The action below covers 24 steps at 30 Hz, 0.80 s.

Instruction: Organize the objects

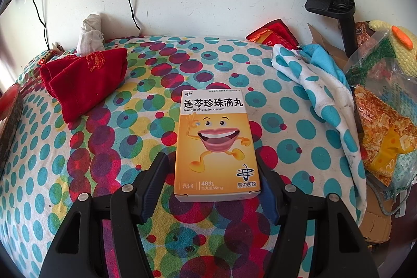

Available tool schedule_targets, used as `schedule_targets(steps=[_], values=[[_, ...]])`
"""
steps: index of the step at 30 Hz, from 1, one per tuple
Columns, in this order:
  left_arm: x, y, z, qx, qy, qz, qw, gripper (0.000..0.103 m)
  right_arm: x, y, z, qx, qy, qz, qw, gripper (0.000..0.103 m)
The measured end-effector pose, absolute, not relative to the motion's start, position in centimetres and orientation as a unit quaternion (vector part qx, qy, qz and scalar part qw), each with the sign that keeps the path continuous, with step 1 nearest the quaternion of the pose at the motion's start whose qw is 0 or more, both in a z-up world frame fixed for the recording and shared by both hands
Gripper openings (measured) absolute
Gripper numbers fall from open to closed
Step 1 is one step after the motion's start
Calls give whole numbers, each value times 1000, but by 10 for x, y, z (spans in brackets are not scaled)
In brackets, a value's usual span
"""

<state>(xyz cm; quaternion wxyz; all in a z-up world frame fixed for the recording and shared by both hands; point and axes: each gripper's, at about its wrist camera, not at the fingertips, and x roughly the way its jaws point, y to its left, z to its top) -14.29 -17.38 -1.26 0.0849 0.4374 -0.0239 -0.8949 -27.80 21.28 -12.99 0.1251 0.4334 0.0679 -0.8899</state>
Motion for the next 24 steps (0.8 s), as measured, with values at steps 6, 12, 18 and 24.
schedule_targets(steps=[6, 12, 18, 24], values=[[-147, -219, -13, 442, 2, -889, 118, 35, -278, 213, -129, 434, 68, -890, 126, 62], [-158, -258, -14, 442, 27, -885, 146, 35, -279, 212, -129, 434, 69, -890, 126, 62], [-177, -289, -15, 447, 56, -880, 153, 36, -280, 214, -128, 434, 69, -889, 127, 62], [-205, -302, -20, 451, 63, -875, 165, 36, -280, 213, -128, 434, 69, -889, 127, 62]])
